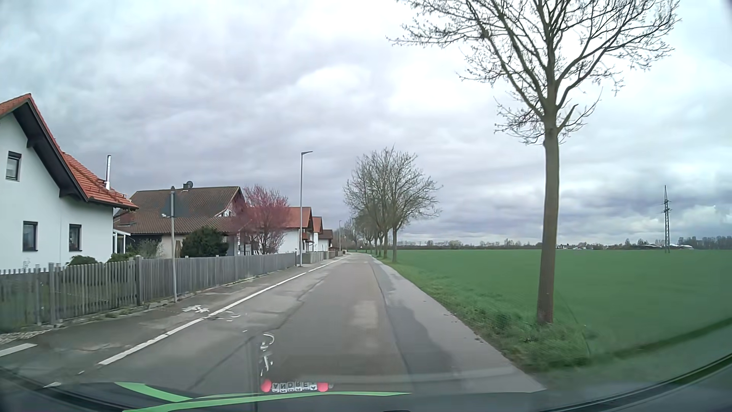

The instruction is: Follow the waypoints while adhering to traffic rules and regulations

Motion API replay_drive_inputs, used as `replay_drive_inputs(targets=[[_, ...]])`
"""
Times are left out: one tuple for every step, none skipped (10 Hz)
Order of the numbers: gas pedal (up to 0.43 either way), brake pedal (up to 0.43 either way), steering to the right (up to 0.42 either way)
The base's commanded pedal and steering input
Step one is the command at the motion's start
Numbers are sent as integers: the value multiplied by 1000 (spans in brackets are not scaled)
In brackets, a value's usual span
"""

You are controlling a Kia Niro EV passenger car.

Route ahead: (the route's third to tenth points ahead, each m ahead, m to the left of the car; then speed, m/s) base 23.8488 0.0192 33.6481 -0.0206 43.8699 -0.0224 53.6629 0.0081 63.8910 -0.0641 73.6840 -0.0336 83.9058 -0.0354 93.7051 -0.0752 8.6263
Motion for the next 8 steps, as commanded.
replay_drive_inputs(targets=[[118, 0, 2], [118, 0, 1], [130, 0, 1], [130, 0, 1], [130, 0, 1], [130, 0, 1], [130, 0, 1], [130, 0, 1]])
